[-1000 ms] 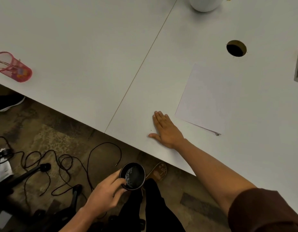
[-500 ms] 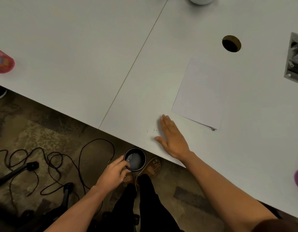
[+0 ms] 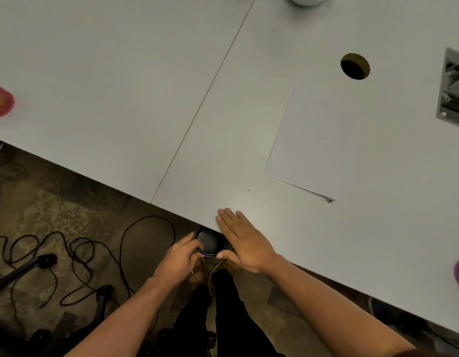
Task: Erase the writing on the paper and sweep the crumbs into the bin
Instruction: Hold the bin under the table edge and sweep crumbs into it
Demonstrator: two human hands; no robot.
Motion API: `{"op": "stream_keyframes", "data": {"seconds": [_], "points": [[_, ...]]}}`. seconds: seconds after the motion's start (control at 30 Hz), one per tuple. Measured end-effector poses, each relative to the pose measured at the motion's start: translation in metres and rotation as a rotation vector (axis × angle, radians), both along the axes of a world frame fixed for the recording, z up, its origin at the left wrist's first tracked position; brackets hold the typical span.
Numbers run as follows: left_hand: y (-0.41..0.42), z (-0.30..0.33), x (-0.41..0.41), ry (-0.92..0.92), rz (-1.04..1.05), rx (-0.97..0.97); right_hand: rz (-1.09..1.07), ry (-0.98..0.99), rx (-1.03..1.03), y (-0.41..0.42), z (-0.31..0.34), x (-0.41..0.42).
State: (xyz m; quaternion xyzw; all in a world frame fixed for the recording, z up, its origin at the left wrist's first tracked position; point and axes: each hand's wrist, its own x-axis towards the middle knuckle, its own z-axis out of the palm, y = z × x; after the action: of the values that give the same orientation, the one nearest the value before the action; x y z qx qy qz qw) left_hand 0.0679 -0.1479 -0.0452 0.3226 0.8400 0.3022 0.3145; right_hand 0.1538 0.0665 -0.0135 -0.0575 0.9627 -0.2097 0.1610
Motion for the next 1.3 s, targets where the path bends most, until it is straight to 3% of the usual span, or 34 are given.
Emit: {"op": "stream_keyframes", "data": {"seconds": [0.1,0.27,0.47,0.67,0.9,1.07,1.2,1.3], "points": [[0.001,-0.003,-0.002,-0.009,0.011,-0.009,-0.171,0.049,-0.075,0.013,0.006,0.007],[0.005,-0.005,-0.003,-0.016,0.007,-0.005,-0.444,0.065,-0.022,0.052,0.005,-0.012],[0.008,-0.004,-0.002,-0.028,0.003,-0.004,-0.321,-0.024,0.126,0.049,-0.002,-0.032],[0.01,-0.001,-0.003,-0.028,-0.011,0.019,-0.09,-0.035,0.09,0.011,-0.001,-0.007],[0.016,0.004,-0.002,-0.043,0.019,0.038,0.011,-0.042,0.002,-0.03,0.003,0.016],[0.015,0.002,0.0,-0.058,0.011,0.046,-0.165,0.036,-0.163,-0.034,0.015,0.009],[0.012,0.0,-0.001,-0.06,0.022,0.028,-0.416,0.056,-0.069,-0.012,0.013,-0.017],[0.012,0.002,0.0,-0.052,0.019,0.042,-0.418,-0.006,0.042,0.003,0.005,-0.032]]}}
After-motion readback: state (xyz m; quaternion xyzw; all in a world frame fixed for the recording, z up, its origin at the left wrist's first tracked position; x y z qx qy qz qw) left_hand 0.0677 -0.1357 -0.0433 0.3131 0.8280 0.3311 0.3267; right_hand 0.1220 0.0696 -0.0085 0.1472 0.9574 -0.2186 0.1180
